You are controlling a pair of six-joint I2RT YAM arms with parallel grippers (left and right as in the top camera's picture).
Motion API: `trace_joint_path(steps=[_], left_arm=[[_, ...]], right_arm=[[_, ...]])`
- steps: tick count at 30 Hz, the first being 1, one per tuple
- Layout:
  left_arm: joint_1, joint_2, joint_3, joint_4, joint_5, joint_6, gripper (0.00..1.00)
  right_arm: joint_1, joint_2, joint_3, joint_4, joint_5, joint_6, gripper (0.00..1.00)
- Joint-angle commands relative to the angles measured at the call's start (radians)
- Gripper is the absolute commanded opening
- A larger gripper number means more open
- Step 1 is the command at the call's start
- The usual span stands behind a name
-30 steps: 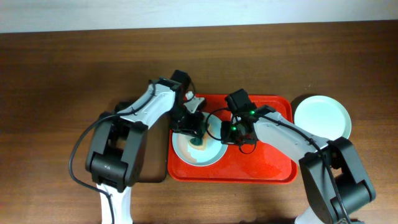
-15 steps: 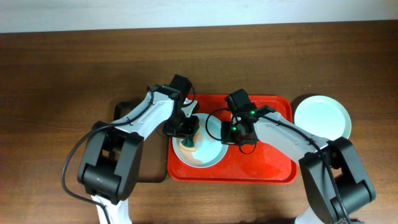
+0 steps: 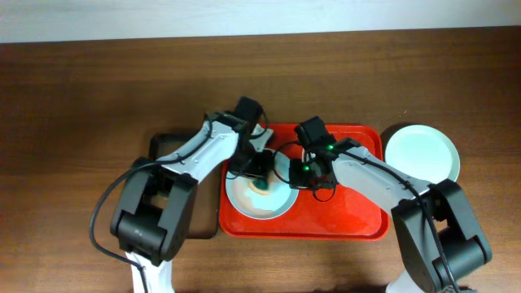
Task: Clean dirty plates on tray and stack at the side
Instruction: 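Return the sponge to the black tray with the left gripper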
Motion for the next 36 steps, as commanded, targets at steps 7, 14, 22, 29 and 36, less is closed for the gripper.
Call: trace_joint_path(steps=[7, 14, 22, 29, 36], left_arm=[[0.217, -0.208, 0.071, -0.207, -0.035, 0.05, 0.0], [0.256, -0.262, -0.042, -0.285, -0.483, -0.108, 0.0], [0.256, -0.263, -0.273, -0.045, -0.475, -0.108, 0.04], [0.288, -0.384, 0.126, -0.345, -0.442, -0.121, 0.74], [0.586, -0.488, 0.13, -0.333, -0.457, -0.287, 0.99]], right_arm=[[0.005, -0.005, -0.01, 0.003, -0.009, 0.005, 0.04], [0.005, -0.005, -0.01, 0.002, -0.009, 0.005, 0.05], [0.005, -0.005, -0.01, 0.0, -0.009, 0.005, 0.05], [0.005, -0.005, -0.01, -0.005, -0.009, 0.005, 0.29], [0.005, -0.005, -0.01, -0.005, -0.009, 0.005, 0.38]])
